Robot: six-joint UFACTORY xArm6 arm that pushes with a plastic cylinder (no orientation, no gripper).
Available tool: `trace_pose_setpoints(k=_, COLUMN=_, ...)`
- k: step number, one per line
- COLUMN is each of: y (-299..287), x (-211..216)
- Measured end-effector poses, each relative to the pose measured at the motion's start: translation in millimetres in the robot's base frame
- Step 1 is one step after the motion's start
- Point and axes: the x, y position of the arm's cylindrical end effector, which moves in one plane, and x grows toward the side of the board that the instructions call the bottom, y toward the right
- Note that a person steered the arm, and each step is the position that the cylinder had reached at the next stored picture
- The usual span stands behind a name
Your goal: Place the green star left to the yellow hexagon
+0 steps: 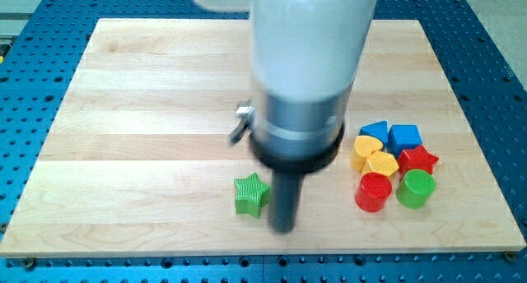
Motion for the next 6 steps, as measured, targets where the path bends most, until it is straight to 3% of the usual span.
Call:
trace_pose_setpoints(k=1, y=-48, x=0)
trace_pose_setpoints(k=3, y=-1, x=-42)
trace_pose_setpoints(k=4, y=68, x=-41)
trace_pose_setpoints(k=6, y=117, x=6)
